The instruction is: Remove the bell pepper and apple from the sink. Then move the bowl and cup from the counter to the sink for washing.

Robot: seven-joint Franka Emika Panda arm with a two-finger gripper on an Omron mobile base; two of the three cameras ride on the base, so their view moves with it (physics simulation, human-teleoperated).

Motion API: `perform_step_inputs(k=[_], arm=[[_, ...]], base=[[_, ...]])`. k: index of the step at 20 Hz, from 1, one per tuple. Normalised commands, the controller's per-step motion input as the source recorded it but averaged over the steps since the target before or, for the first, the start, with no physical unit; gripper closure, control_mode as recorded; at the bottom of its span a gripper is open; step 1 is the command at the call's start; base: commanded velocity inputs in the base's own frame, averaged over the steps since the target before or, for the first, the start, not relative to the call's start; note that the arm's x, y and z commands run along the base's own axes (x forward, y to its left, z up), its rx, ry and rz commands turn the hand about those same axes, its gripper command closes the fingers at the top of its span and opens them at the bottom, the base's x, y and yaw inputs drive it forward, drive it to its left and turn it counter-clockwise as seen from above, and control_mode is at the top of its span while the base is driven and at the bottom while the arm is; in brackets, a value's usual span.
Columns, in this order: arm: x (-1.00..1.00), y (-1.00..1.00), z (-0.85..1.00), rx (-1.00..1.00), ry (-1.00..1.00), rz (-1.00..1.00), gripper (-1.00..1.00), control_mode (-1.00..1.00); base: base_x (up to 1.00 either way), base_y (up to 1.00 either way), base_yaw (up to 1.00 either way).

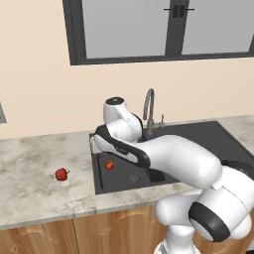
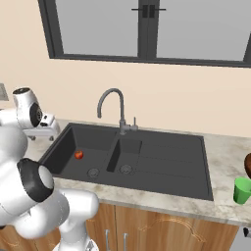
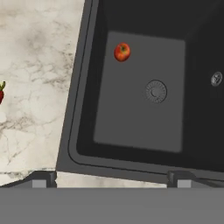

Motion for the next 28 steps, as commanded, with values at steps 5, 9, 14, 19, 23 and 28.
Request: perform_step_inputs(k=[5,9,14,19,23,28], arm=[[0.15,-0.4,0.0,0.12,0.0,0.1,-1.0,-1.0],[0.25,-0.31,-0.05,0.06,0.0,0.1,-1.0,-1.0],[0.34,-0.15,-0.12,0.02,0.01,0.05,-1.0,-1.0],[0.38,-0.06,-0.16,0.01,0.0,0.04,-1.0,-1.0],[0.42,-0.07,-0.16,0.01,0.02,0.03,-1.0,-1.0],[0.37,0.0,-0.2,0.0,0.02,0.0,-1.0,-1.0]], base=[[0.0,0.0,0.0],[0.0,0.0,0.0],[0.0,0.0,0.0],[0.0,0.0,0.0],[0.0,0.0,0.0],[0.0,0.0,0.0]])
